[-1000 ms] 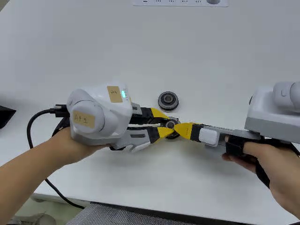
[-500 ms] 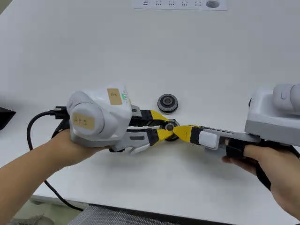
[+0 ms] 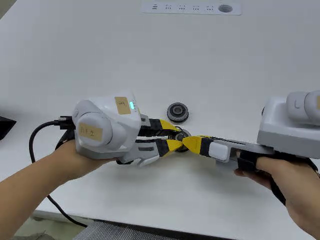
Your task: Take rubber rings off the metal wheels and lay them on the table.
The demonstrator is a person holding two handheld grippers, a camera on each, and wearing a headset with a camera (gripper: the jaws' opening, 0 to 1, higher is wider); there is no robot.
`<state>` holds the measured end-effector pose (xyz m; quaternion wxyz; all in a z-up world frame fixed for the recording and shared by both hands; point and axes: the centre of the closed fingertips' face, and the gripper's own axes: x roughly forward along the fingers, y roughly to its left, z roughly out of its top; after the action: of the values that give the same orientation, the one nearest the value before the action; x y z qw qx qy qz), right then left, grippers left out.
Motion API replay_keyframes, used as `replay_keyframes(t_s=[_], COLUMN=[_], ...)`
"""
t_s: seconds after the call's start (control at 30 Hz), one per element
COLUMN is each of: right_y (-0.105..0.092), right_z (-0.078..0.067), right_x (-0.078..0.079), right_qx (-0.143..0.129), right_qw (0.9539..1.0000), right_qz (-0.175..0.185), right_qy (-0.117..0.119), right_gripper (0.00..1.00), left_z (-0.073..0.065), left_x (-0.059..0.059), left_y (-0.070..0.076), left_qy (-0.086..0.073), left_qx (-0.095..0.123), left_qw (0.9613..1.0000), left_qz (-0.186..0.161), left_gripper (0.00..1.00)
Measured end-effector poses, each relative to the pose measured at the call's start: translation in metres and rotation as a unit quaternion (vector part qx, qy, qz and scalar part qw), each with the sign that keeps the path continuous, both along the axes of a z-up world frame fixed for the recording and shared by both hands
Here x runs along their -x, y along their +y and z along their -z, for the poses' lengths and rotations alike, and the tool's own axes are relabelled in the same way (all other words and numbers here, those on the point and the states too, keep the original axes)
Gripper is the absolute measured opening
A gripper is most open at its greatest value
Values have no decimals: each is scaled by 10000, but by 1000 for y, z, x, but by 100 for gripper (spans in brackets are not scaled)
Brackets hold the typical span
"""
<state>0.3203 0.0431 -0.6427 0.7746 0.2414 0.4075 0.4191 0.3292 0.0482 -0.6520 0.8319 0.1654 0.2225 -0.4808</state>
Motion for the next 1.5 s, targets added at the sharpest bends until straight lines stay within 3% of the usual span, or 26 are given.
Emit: replay_keyframes(t_s=[0.07,0.67,0.9,1.1,1.3,1.5], right_y=[-2,0,4,5,-20,-56], right_z=[3,-4,-8,-22,-24,-14], right_x=[-1,-5,-5,-8,-18,-24], right_qx=[48,-242,-354,-651,-649,-440], right_qw=[9999,9989,9983,9963,9945,9914], right_qz=[106,295,299,425,759,1181], right_qy=[110,288,347,364,330,351], right_gripper=[1,1,2,2,2,2], left_z=[0,-7,-23,-42,-54,-59], left_x=[0,0,2,-5,-8,-9], left_y=[0,2,18,40,48,46], left_qy=[-17,96,-8,-158,-293,-321], left_qx=[-20,34,169,440,516,619], left_qw=[10000,9999,9993,9953,9925,9911], left_qz=[9,-48,-335,-854,-1066,-1137], left_gripper=[13,13,14,18,23,27])
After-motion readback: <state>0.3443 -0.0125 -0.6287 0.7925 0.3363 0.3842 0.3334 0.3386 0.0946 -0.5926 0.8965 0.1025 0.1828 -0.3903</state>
